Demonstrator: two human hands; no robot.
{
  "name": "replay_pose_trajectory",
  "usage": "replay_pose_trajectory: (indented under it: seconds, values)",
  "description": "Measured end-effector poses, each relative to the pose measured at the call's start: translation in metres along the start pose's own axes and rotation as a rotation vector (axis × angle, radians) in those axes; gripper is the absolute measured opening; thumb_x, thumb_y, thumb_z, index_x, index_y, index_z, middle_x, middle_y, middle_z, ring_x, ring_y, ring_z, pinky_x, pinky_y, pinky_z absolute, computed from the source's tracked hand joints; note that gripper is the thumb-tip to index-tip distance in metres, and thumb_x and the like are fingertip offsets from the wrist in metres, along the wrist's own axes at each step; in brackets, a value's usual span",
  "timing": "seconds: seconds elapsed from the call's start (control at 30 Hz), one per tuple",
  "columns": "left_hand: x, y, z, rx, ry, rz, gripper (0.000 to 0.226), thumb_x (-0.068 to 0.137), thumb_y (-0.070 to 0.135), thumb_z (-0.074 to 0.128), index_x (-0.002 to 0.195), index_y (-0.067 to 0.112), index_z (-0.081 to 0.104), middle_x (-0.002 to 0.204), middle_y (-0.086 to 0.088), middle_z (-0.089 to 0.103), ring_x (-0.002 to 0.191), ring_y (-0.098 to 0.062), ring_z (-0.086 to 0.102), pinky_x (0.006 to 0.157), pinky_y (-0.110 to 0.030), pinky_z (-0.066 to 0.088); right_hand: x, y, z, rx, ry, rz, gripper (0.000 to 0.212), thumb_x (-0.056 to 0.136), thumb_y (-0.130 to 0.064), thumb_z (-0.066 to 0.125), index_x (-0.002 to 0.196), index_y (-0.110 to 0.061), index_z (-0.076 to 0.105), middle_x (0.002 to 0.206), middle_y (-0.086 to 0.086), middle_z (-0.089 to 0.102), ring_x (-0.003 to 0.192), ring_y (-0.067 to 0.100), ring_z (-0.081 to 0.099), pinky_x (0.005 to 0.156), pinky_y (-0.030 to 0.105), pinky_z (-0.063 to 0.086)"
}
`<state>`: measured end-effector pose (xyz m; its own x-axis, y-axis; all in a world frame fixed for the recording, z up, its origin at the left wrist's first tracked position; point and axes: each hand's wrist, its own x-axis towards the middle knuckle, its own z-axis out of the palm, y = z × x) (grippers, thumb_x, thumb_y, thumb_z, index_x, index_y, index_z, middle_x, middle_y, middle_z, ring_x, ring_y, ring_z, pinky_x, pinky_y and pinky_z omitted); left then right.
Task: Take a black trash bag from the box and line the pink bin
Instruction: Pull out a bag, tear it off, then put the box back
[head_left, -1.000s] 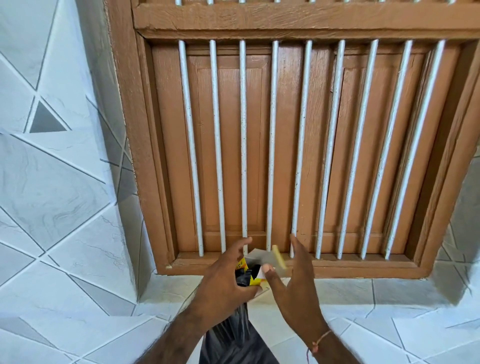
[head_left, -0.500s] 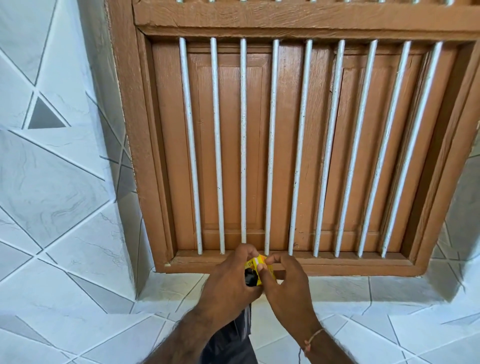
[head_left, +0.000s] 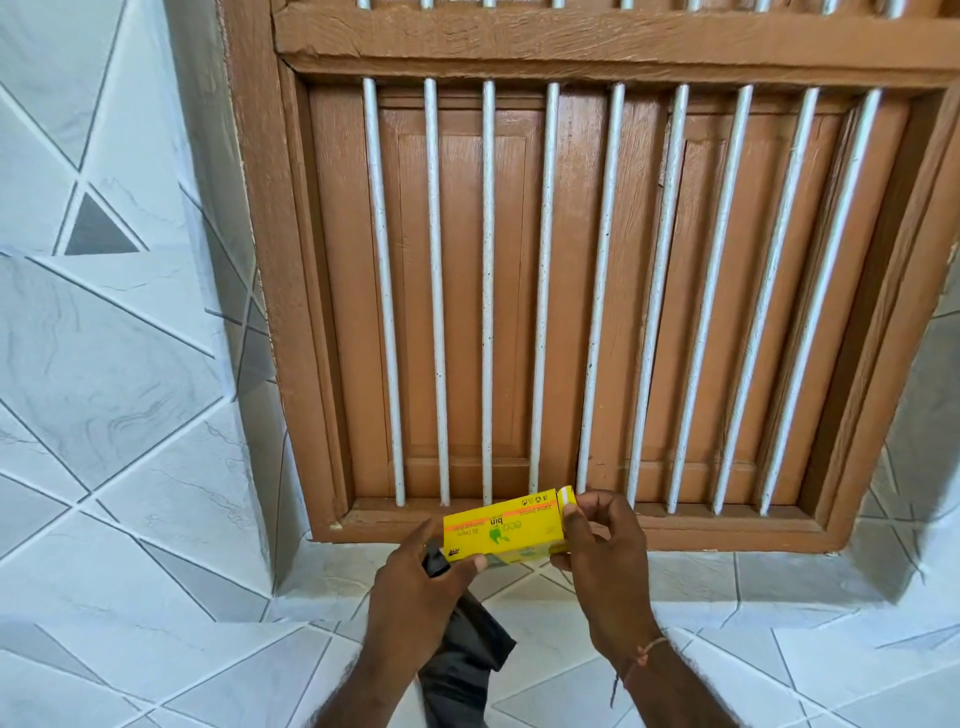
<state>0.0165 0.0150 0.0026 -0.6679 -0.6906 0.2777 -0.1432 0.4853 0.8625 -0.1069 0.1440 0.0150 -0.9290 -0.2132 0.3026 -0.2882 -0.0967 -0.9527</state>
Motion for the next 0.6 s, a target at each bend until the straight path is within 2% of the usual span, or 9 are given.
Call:
replay_pose_trajectory:
  seconds: [0.13,0.23,0.33,0.37,0.43,0.5,0.53,0.57,0.6]
  values:
    - [0.003,-0.002,0.004,-0.067,-0.002,0.0,0.033,0.08,0.032,0.074,0.11,0.042,0.065,0.097,0.028,0.072,0.093,0.012,0.063,0.088,-0.016,0.049,0.002,0.009,0.001,-0.005,-0.007,0.049,0.005,0.094,-0.017,0.058,0.093,-0.014,0.061,0.092,-0.001,0.068,0.084,0.02,0.07,0.061,0.029,0.062]
    - [0.003,0.001,0.004,-0.062,0.044,-0.003,0.041,0.078,0.035,0.076,0.118,0.033,0.066,0.1,0.026,0.072,0.095,0.008,0.065,0.091,-0.019,0.05,-0.002,0.012,0.003,0.039,-0.007,0.048,0.013,0.096,-0.025,0.053,0.092,-0.019,0.063,0.093,-0.005,0.069,0.09,0.017,0.069,0.071,0.034,0.062]
    - [0.001,0.011,0.007,-0.047,0.091,-0.015,0.035,0.078,0.034,0.077,0.11,0.034,0.066,0.088,0.039,0.065,0.086,0.023,0.058,0.075,0.003,0.043,-0.012,0.018,0.007,0.025,-0.022,0.011,0.021,0.093,-0.039,0.051,0.102,-0.028,0.067,0.103,-0.006,0.071,0.099,0.014,0.067,0.086,0.036,0.057]
    - [0.001,0.013,0.008,-0.047,0.093,-0.01,0.035,0.078,0.032,0.077,0.11,0.037,0.064,0.082,0.044,0.06,0.083,0.029,0.054,0.068,0.008,0.037,-0.014,0.022,0.008,-0.01,-0.02,0.0,0.023,0.093,-0.037,0.054,0.109,-0.027,0.067,0.108,-0.005,0.071,0.103,0.016,0.066,0.09,0.037,0.055]
    - [0.003,0.014,0.008,-0.033,0.059,-0.003,0.039,0.079,0.027,0.078,0.112,0.038,0.062,0.072,0.052,0.056,0.081,0.034,0.05,0.065,0.012,0.032,-0.015,0.029,0.007,-0.019,-0.003,0.042,0.022,0.092,-0.022,0.061,0.113,-0.02,0.067,0.111,-0.001,0.071,0.103,0.018,0.065,0.092,0.036,0.053]
    - [0.007,0.014,0.005,0.028,-0.001,0.0,0.04,0.08,0.027,0.076,0.115,0.038,0.061,0.083,0.05,0.059,0.087,0.028,0.054,0.079,0.005,0.04,-0.01,0.035,0.003,-0.004,0.01,0.108,0.018,0.089,-0.011,0.065,0.106,-0.016,0.067,0.105,0.001,0.071,0.097,0.018,0.065,0.089,0.036,0.053]
    - [0.01,0.012,0.004,0.06,-0.035,-0.008,0.042,0.081,0.031,0.075,0.121,0.033,0.062,0.097,0.041,0.064,0.096,0.019,0.058,0.088,-0.005,0.045,-0.005,0.038,0.0,0.002,0.028,0.148,0.015,0.087,-0.008,0.067,0.102,-0.014,0.068,0.103,0.003,0.07,0.094,0.02,0.065,0.088,0.038,0.053]
    - [0.013,0.01,0.003,0.086,-0.043,-0.022,0.045,0.081,0.034,0.074,0.125,0.029,0.062,0.107,0.028,0.067,0.103,0.007,0.061,0.089,-0.013,0.048,0.001,0.043,-0.004,0.0,0.058,0.176,0.013,0.086,-0.007,0.068,0.097,-0.013,0.067,0.101,0.004,0.07,0.092,0.024,0.065,0.086,0.039,0.053]
    - [0.015,0.007,0.002,0.094,-0.022,-0.047,0.039,0.082,0.035,0.072,0.119,0.024,0.065,0.105,0.017,0.069,0.104,-0.007,0.064,0.083,-0.016,0.048,0.007,0.05,-0.006,-0.046,0.089,0.187,0.011,0.085,-0.006,0.069,0.094,-0.011,0.066,0.099,0.005,0.069,0.091,0.027,0.064,0.083,0.038,0.05]
